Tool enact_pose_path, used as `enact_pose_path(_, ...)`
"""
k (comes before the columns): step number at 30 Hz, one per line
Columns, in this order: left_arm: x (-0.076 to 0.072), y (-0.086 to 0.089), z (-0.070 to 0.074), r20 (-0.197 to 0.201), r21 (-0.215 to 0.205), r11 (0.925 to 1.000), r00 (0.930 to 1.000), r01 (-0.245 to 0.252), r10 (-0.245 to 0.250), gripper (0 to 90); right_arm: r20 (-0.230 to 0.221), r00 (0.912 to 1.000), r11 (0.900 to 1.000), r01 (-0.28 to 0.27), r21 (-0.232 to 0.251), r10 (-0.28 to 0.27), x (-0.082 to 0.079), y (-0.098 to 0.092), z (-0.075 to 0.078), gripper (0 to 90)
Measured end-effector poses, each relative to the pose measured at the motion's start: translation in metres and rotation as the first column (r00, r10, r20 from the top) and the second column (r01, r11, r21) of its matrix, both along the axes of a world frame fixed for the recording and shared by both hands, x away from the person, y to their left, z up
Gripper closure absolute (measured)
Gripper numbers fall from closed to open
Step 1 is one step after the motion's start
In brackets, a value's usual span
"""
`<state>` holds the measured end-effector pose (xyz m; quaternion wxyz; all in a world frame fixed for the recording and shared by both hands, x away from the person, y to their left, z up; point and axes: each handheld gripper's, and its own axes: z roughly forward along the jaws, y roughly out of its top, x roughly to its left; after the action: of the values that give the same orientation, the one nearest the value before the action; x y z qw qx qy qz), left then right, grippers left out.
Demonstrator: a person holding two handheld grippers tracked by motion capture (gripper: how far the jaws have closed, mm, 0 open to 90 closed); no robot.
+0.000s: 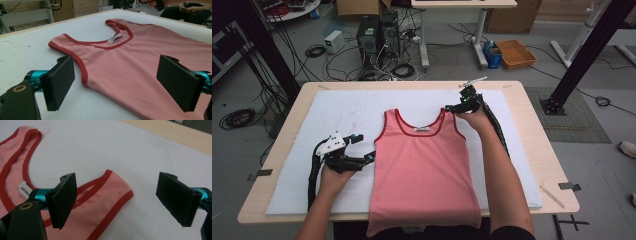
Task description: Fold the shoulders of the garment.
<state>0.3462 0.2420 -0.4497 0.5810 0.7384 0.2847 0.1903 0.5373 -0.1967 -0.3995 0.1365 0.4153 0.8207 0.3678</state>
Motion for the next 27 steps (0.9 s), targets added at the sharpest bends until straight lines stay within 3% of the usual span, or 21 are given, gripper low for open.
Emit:
enact_pose_path(7, 0.000, 0.000, 0.000, 0.002, 0.001, 1.0000, 1.0000, 0.001, -0.001, 15.2, -0.032, 0.9995, 1.000, 0.007, 0.010, -0.007, 0.007, 0.009, -0.013, 17.1)
enact_pose_path(12, 0.000, 0.000, 0.000, 0.003, 0.009, 1.0000, 1.0000, 0.003, -0.003, 15.1, -0.057, 0.9983, 0.999, 0.003, -0.033, -0.005, 0.010, 0.014, -0.025, 17.2)
enact_pose_path(16, 0.000, 0.000, 0.000, 0.006, 0.010, 0.9999, 1.0000, 0.003, -0.003, 15.1, -0.063, 0.9979, 0.999, 0.015, -0.029, -0.017, 0.012, 0.015, -0.030, 18.0)
enact_pose_path(17, 0.000, 0.000, 0.000, 0.006, 0.010, 0.9999, 1.0000, 0.003, -0.003, 15.1, -0.064, 0.9978, 1.000, 0.014, -0.021, -0.015, 0.012, 0.016, -0.032, 28.7)
enact_pose_path(20, 0.000, 0.000, 0.000, 0.005, 0.008, 1.0000, 1.0000, 0.002, -0.002, 15.1, -0.058, 0.9982, 1.000, 0.009, -0.030, -0.010, 0.012, 0.018, -0.034, 32.1)
enact_pose_path(21, 0.000, 0.000, 0.000, 0.005, 0.009, 1.0000, 1.0000, 0.002, -0.002, 15.2, -0.059, 0.9982, 0.999, 0.008, -0.034, -0.010, 0.011, 0.020, -0.035, 41.2)
enact_pose_path(24, 0.000, -0.001, 0.000, 0.005, 0.010, 0.9999, 1.0000, 0.005, -0.005, 15.1, -0.057, 0.9984, 0.999, -0.003, -0.043, 0.000, 0.011, 0.023, -0.037, 45.6)
enact_pose_path(25, 0.000, -0.001, 0.000, 0.005, 0.010, 0.9999, 1.0000, 0.005, -0.005, 15.1, -0.062, 0.9979, 0.999, -0.020, -0.046, 0.018, 0.010, 0.025, -0.039, 53.5)
enact_pose_path(26, 0.000, -0.001, 0.000, 0.005, 0.010, 0.9999, 1.0000, 0.005, -0.005, 15.1, -0.062, 0.9979, 0.999, -0.020, -0.046, 0.018, 0.010, 0.025, -0.039, 53.5)
enact_pose_path(27, 0.000, 0.000, 0.000, 0.005, 0.010, 0.9999, 1.0000, 0.004, -0.004, 15.1, -0.045, 0.9988, 0.998, -0.023, -0.060, 0.021, 0.009, 0.027, -0.040, 62.6)
